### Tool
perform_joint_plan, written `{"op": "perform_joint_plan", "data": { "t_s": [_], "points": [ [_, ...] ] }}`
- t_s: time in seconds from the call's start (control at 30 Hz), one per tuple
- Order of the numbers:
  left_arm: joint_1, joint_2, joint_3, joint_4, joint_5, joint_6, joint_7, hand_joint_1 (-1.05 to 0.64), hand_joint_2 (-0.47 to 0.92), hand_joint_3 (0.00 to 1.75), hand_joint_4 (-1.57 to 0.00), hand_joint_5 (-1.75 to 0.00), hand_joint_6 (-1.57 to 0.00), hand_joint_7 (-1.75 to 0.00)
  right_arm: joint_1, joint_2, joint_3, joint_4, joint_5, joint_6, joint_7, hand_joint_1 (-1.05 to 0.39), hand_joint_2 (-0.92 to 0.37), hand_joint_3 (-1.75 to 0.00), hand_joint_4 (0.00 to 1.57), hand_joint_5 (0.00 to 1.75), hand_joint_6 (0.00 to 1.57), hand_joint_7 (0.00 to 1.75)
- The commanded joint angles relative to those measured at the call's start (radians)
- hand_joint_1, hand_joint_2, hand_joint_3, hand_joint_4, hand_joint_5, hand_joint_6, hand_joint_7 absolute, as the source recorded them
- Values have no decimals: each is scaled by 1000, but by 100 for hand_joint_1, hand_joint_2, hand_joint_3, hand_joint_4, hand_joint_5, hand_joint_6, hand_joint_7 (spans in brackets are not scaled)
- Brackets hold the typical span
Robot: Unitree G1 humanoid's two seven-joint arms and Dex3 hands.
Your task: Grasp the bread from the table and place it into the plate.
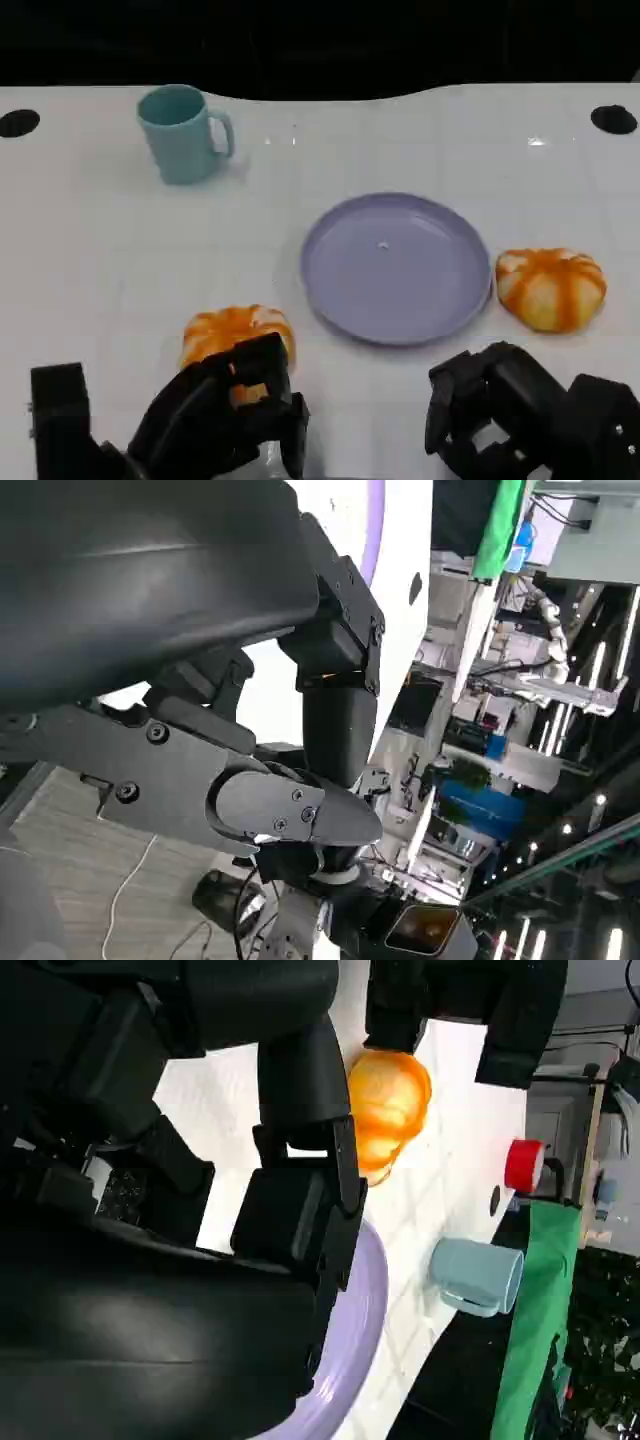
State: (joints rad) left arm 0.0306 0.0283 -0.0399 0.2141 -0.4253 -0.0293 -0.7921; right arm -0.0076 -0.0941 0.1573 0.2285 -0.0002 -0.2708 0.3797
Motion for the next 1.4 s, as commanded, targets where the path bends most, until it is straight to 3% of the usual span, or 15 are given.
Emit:
{"op": "perform_joint_plan", "data": {
  "t_s": [0.03,1.07,1.33,1.4],
  "points": [
    [0,18,11,-5,-2,5,0,-61,92,19,-83,-175,-61,-175,0,-13,-2,-3,-2,-5,-3,-105,-10,-139,154,130,157,107],
    [-1,12,15,-1,-16,18,-4,-61,92,17,-84,-175,-61,-173,-6,-5,-5,25,17,-33,9,-105,-12,-135,156,129,157,108],
    [-4,30,26,-56,28,-17,45,-63,92,19,-65,-175,-58,-144,-8,-6,-4,28,7,-41,2,-105,-11,-138,157,129,157,107],
    [-11,43,26,-57,56,-70,43,-62,92,21,-56,-175,-57,-130,-9,-5,-4,26,6,-36,-1,-105,-10,-139,157,129,157,107]
  ]
}}
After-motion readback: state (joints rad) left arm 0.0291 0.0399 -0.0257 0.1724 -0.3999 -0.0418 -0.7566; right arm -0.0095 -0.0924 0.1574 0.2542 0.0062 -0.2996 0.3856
